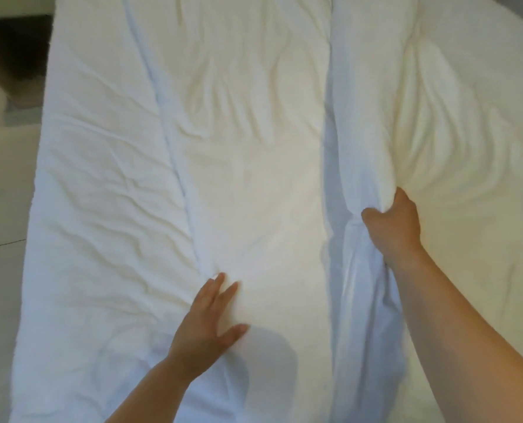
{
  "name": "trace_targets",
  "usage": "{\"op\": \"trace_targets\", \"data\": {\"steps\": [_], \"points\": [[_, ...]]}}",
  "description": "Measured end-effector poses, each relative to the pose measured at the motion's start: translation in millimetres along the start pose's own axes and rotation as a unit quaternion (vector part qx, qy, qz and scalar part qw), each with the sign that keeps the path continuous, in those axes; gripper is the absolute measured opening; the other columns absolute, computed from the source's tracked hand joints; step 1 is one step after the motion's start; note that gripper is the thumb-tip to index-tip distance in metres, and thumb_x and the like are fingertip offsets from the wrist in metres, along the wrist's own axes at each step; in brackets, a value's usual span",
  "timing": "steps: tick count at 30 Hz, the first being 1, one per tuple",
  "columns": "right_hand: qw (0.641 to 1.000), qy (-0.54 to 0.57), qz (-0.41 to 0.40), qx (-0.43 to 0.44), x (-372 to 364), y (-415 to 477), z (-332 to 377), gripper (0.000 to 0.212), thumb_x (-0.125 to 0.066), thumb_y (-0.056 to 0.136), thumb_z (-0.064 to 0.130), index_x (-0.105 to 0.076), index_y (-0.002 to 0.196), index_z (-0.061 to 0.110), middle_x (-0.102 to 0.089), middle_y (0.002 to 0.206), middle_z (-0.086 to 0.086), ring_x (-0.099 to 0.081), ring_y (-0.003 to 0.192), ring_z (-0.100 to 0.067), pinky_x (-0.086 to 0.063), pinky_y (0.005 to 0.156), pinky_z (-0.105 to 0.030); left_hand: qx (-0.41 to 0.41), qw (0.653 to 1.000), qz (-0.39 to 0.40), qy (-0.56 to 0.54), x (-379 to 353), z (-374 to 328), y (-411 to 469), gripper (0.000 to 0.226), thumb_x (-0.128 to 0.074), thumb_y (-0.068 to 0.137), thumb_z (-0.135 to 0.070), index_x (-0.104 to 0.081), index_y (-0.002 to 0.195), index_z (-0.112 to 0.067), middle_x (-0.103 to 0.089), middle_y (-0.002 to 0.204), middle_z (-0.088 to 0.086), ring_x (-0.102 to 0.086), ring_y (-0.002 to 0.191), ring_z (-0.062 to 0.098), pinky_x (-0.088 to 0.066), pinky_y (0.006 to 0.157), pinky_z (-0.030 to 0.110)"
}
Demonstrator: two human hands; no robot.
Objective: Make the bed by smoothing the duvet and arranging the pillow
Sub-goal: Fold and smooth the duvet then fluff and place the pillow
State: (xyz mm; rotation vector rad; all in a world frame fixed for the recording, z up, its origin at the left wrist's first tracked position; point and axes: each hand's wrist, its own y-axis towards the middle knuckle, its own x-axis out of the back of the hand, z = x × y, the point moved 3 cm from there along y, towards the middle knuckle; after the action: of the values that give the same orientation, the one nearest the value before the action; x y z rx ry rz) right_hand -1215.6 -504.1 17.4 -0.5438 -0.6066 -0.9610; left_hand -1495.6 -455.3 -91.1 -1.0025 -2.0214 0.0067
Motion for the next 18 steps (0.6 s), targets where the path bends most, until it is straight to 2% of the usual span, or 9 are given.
{"op": "trace_targets", "data": {"steps": [2,3,5,6,8,11,14,16,18], "points": [[0.998,-0.057,-0.017,0.029,1.0,-25.3,28.6,0.036,-0.049,0.084,0.004,-0.051,0.120,0.000,-0.059,0.113,-0.018,-0.055,0.097,-0.030,-0.034,0.074,-0.026,-0.019,0.998,0.060,-0.007,17.1,12.7,-1.8,0.121,-0.002,0.035,-0.100,-0.004,0.140,-0.039,0.007,0.138,-0.030,-0.002,0.130,-0.012,-0.008,0.104,0.008],[0.995,-0.088,-0.016,0.037,-2.7,-42.5,40.1,0.036,-0.048,0.084,0.008,-0.052,0.119,0.001,-0.061,0.113,-0.018,-0.055,0.096,-0.032,-0.033,0.073,-0.026,-0.027,0.996,0.078,-0.024,27.7,20.7,-3.4,0.119,-0.011,0.042,-0.099,-0.010,0.143,-0.036,0.003,0.141,-0.028,-0.005,0.131,-0.011,-0.010,0.104,0.008],[0.989,-0.143,-0.008,0.037,-18.4,-82.4,55.2,0.037,-0.046,0.082,0.015,-0.054,0.116,0.001,-0.062,0.110,-0.019,-0.055,0.093,-0.035,-0.030,0.071,-0.025,-0.032,0.993,0.109,-0.041,51.5,39.7,-6.4,0.086,-0.042,0.076,-0.072,-0.014,0.145,-0.030,-0.005,0.151,-0.018,-0.009,0.139,-0.004,-0.012,0.108,0.012],[0.986,-0.165,-0.003,0.031,-30.9,-104.9,58.6,0.035,-0.047,0.083,0.014,-0.054,0.115,0.002,-0.062,0.111,-0.019,-0.054,0.092,-0.035,-0.029,0.070,-0.026,-0.031,0.990,0.130,-0.037,63.0,48.9,-7.1,0.072,-0.047,0.087,-0.053,-0.012,0.146,-0.029,-0.006,0.155,-0.013,-0.008,0.142,0.001,-0.012,0.110,0.016],[0.976,-0.212,0.033,0.034,-68.1,-144.6,52.6,0.035,-0.049,0.085,0.007,-0.051,0.120,0.003,-0.057,0.116,-0.016,-0.054,0.103,-0.033,-0.032,0.072,-0.030,-0.048,0.987,0.155,-0.010,79.0,67.5,-5.0,0.064,-0.045,0.094,-0.039,-0.009,0.146,-0.030,-0.006,0.156,-0.010,-0.008,0.143,0.004,-0.013,0.113,0.020],[0.945,-0.302,0.106,0.067,-130.5,-188.9,23.6,0.057,-0.044,0.077,-0.004,-0.044,0.133,0.008,-0.057,0.125,-0.012,-0.057,0.111,-0.030,-0.043,0.089,-0.030,-0.084,0.980,0.178,0.038,97.9,68.7,1.1,0.061,-0.039,0.096,-0.039,-0.006,0.147,-0.031,-0.006,0.157,-0.010,-0.011,0.143,0.006,-0.016,0.112,0.022],[0.942,-0.314,0.043,0.113,-155.7,-194.5,0.1,0.061,-0.032,0.058,0.015,-0.045,0.117,0.006,-0.073,0.098,-0.011,-0.070,0.087,-0.024,-0.042,0.086,-0.030,-0.146,0.970,0.144,0.131,105.0,61.6,16.9,0.062,-0.038,0.097,-0.035,-0.004,0.147,-0.028,-0.005,0.157,-0.007,-0.013,0.144,0.009,-0.017,0.112,0.022],[0.939,-0.328,0.033,0.097,-149.9,-198.2,-2.0,0.064,-0.035,0.057,0.031,-0.044,0.116,0.010,-0.073,0.099,-0.009,-0.060,0.096,-0.019,-0.031,0.088,-0.035,-0.201,0.957,0.093,0.190,106.1,52.9,30.6,0.071,-0.053,0.091,-0.030,-0.012,0.147,-0.023,-0.012,0.157,0.001,-0.025,0.141,0.016,-0.026,0.110,0.027],[0.941,-0.328,-0.004,0.082,-143.6,-209.5,-10.1,0.080,-0.056,0.053,0.049,-0.043,0.122,0.011,-0.069,0.109,-0.012,-0.052,0.107,-0.024,-0.023,0.096,-0.043,-0.287,0.927,0.036,0.239,103.0,40.2,42.0,0.095,-0.084,0.059,-0.025,-0.036,0.139,-0.012,-0.043,0.142,0.017,-0.054,0.121,0.031,-0.048,0.093,0.039]]}}
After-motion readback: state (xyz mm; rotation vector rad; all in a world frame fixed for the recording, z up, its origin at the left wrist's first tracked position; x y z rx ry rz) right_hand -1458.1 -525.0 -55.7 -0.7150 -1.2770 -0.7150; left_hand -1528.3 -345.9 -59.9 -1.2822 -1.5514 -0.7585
